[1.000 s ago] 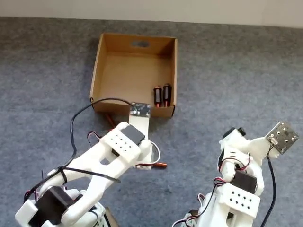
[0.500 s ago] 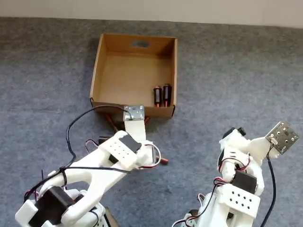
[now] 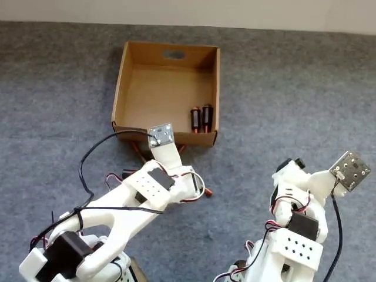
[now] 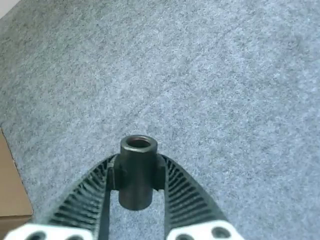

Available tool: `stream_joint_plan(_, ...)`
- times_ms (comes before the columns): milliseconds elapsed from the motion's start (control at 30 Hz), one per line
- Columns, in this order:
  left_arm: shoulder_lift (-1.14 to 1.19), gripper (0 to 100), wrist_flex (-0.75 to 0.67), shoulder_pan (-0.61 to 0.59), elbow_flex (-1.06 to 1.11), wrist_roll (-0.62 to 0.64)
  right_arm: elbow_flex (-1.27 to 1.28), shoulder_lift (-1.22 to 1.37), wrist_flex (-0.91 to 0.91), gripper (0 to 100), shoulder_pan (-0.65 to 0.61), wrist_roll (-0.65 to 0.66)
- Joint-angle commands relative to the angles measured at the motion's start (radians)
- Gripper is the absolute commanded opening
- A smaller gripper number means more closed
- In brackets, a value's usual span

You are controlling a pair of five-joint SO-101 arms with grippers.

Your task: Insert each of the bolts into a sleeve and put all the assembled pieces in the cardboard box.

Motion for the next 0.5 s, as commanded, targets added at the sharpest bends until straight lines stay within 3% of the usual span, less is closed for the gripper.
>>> stream_joint_plan(0,-0.027,15,-0.015,-0.022,-0.067,0.041,-0.024,-0.015,-0.021,0.9,-0.01,0.0)
stream_joint_plan(300,-0.012,16,-0.094,-0.024,-0.074,0.104,-0.024,-0.015,-0.021,0.9,-0.01,0.0)
stream_joint_plan(467,0.134,16,-0.138,-0.025,-0.082,0.103,-0.024,-0.015,-0.021,0.9,-0.01,0.0)
